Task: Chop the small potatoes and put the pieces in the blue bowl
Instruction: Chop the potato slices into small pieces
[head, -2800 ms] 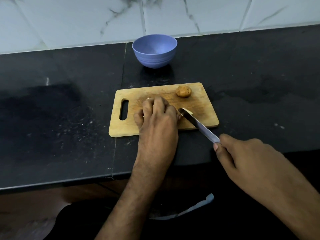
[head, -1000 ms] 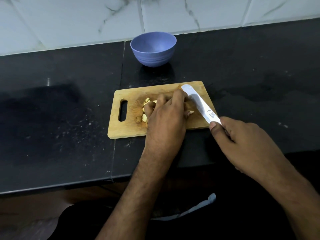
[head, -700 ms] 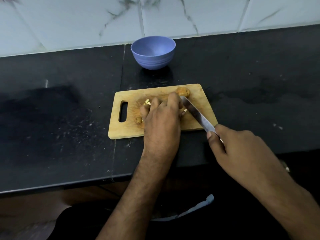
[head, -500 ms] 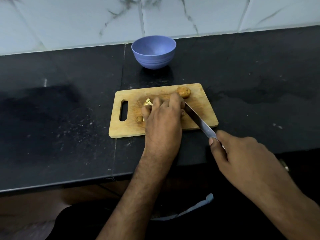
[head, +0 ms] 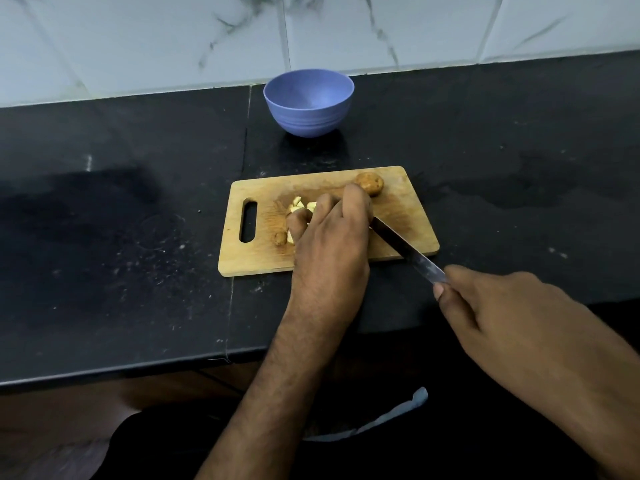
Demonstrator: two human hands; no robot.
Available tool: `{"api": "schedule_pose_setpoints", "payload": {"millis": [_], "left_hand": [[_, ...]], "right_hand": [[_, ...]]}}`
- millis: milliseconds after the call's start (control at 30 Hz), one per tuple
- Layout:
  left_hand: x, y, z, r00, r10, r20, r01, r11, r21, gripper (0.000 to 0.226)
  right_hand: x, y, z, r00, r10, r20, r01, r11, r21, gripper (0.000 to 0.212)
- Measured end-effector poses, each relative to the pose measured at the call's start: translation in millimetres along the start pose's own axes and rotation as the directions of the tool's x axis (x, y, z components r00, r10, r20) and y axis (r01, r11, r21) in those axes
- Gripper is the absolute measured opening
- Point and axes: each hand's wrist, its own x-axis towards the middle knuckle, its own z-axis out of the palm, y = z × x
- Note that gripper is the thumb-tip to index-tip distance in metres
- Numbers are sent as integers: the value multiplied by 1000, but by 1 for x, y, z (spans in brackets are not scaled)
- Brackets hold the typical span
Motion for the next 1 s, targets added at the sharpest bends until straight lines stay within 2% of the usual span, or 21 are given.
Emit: {"api": "schedule_pose_setpoints", "payload": {"millis": [200, 300, 433, 567, 667, 800, 933, 1000], "left_hand": [[-1, 0, 1, 1000, 15, -11, -15, 1000, 7, 47], [-1, -1, 0, 1000, 10, 3, -10, 1000, 12, 51], [-3, -1, -6, 998, -70, 4, 70, 996, -54, 33], [-2, -2, -7, 988, -155, -21, 154, 988, -33, 33], [0, -3, -7, 984, -179, 1, 179, 983, -40, 28], [0, -2, -8, 987, -160, 19, 160, 986, -42, 18], [3, -1, -2, 991, -94, 95, 86, 993, 82, 22], [5, -1, 1, 989, -105, 100, 94, 989, 117, 18]], "right_hand": [[-1, -8, 0, 1000, 23, 3, -23, 999, -42, 28], [8, -17, 11, 999, 30, -31, -30, 1000, -3, 25], [21, -17, 16, 994, 15, -106, -13, 1000, 24, 27], [22, -8, 8, 985, 10, -170, 11, 992, 125, 34], [27, -3, 14, 988, 24, -155, -1, 989, 149, 39], [33, -1, 19, 984, 14, -176, 8, 992, 127, 41], [32, -3, 18, 984, 6, -177, 12, 995, 99, 37], [31, -2, 19, 982, 10, -189, 10, 994, 107, 36]]}}
